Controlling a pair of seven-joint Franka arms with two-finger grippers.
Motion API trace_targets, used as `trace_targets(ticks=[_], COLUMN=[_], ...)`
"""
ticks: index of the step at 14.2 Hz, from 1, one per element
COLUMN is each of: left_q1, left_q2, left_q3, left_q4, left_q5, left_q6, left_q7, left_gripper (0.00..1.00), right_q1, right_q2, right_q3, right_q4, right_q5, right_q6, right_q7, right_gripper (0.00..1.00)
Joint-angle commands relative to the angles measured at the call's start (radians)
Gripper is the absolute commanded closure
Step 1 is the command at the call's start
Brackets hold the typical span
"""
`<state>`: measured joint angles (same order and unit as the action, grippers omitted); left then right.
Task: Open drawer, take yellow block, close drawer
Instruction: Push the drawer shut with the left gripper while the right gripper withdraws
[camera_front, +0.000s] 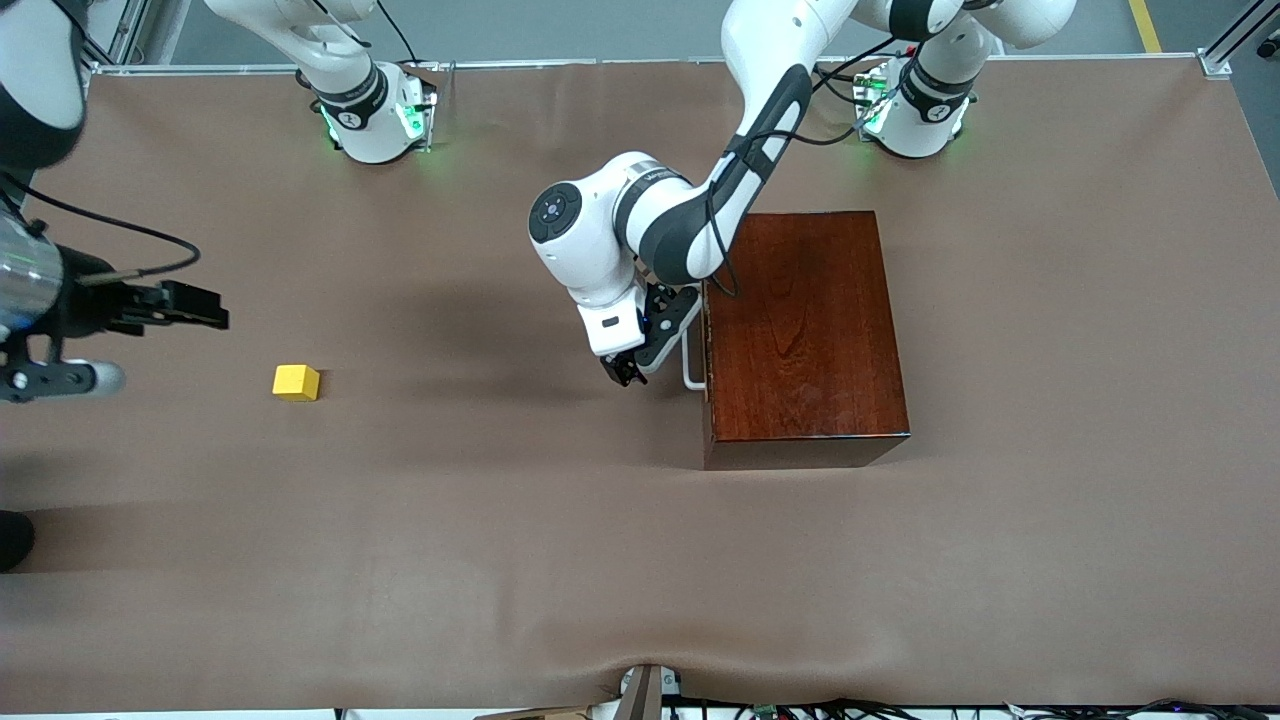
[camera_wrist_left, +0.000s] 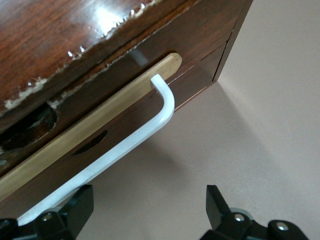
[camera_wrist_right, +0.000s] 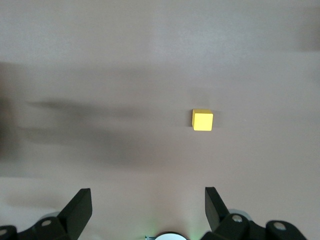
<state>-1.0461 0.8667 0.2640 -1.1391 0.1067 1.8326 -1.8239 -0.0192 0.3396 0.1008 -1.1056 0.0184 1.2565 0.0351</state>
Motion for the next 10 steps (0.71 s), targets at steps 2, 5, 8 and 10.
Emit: trace_targets(ticks=[2, 5, 8, 10], left_q1=[0.006, 0.001, 0.009, 0.041], left_q2=[-0.028, -0.029, -0.119, -0.208], left_q3=[0.000, -0.044, -0.048, -0.032], left_q4=[-0.015, -0.010, -0.004, -0.013], left_q5=[0.016, 0.016, 0.008, -0.034], left_q6=[-0.023, 0.057, 0.057, 0.051], left_q7=[0.038, 0.038, 0.070, 0.162], left_gripper=[0.00, 0.00, 0.00, 0.00], right_q1=[0.037, 0.065, 0.078, 0.068], right_q2=[-0.138, -0.233, -0.351, -0.381], right_q3=[-0.072, -0.093, -0.093, -0.096], right_q4=[-0.124, -0.250, -0.416, -0.483], right_q5=[0.015, 0.015, 0.014, 0.014], right_q6=[0.006, 0.072, 0.168, 0.216], right_q7=[0.014, 0.016, 0.012, 0.005], right_gripper=[0.00, 0.00, 0.00, 0.00])
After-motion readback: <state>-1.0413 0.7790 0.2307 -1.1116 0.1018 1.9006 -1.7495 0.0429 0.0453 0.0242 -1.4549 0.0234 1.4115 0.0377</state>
